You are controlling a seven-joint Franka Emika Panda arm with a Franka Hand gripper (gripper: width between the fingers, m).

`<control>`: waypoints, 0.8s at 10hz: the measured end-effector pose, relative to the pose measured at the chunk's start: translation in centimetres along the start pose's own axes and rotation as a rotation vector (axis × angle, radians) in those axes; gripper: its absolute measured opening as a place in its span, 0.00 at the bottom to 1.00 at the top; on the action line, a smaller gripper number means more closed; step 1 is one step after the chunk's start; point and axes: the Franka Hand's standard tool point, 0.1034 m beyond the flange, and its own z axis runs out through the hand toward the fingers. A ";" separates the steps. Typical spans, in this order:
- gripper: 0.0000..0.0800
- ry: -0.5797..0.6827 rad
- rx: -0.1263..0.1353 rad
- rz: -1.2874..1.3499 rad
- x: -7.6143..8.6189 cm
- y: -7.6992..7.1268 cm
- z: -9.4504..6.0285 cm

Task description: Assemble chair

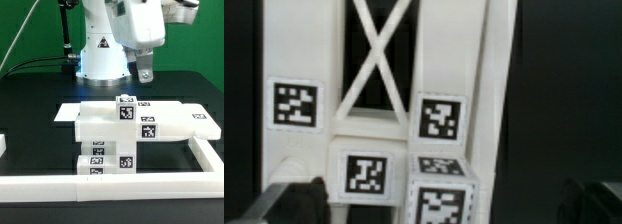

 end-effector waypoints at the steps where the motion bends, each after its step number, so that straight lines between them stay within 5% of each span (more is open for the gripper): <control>1: 0.81 -0.013 -0.003 -0.067 -1.5 1.0 -0.4; 3: 0.81 0.008 -0.050 -0.216 -3.7 2.8 -1.2; 6: 0.81 0.001 -0.049 -0.308 -3.3 2.7 -0.8; 8: 0.81 0.022 -0.037 -0.419 -4.4 3.8 0.1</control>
Offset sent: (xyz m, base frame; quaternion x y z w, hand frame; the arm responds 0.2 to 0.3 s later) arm 0.0000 0.0000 0.0000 0.0000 0.0000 -0.0650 0.9979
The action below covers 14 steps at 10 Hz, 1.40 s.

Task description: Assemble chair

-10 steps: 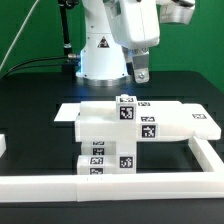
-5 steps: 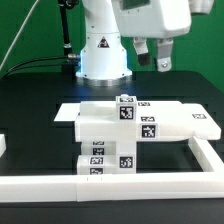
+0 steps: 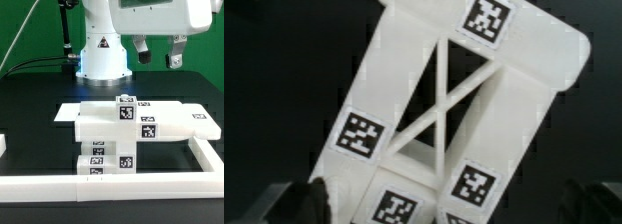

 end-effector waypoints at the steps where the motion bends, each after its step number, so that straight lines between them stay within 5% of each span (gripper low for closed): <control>1: 0.81 -0.015 -0.014 -0.084 -2.3 1.3 0.6; 4: 0.81 -0.028 -0.050 -0.273 -7.8 2.8 0.4; 5: 0.81 -0.021 -0.099 -0.337 -8.6 2.8 0.5; 9: 0.81 -0.032 -0.092 -0.701 -8.1 3.1 0.8; 12: 0.81 -0.081 -0.136 -0.906 -10.4 6.7 3.0; 14: 0.81 -0.074 -0.141 -1.061 -10.5 7.0 3.3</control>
Offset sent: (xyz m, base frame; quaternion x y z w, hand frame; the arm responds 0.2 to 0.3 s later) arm -0.0542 0.0443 0.0108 -0.0337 0.0160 -0.2333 0.9717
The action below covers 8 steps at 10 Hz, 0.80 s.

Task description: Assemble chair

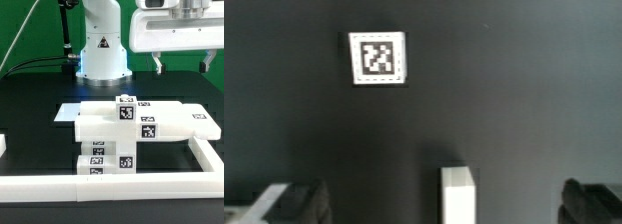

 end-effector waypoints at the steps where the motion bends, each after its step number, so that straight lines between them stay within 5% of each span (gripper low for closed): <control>1: 0.81 0.000 0.000 0.001 0.0 0.1 0.0; 3: 0.81 0.000 -0.001 0.003 0.0 0.1 0.2; 8: 0.81 0.017 -0.035 0.003 -1.3 2.6 7.0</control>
Offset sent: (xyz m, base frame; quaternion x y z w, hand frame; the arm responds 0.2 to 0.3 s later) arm -0.0302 -0.0162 -0.0621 0.0494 -0.0021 0.0139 0.9987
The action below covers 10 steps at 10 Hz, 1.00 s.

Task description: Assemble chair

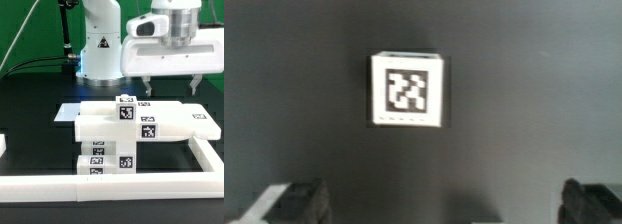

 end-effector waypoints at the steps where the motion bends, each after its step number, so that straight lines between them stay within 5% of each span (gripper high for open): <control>1: 0.81 -0.005 -0.010 -0.004 0.0 0.0 0.9; 6: 0.81 -0.005 -0.012 -0.017 0.2 0.2 1.1; 7: 0.81 -0.002 -0.014 -0.016 0.1 1.1 2.0; 10: 0.81 0.010 -0.030 -0.037 -0.4 0.5 4.2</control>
Offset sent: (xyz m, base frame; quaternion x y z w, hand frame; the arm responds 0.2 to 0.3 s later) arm 0.0000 0.0000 0.0000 0.0000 0.0000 0.0000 1.0000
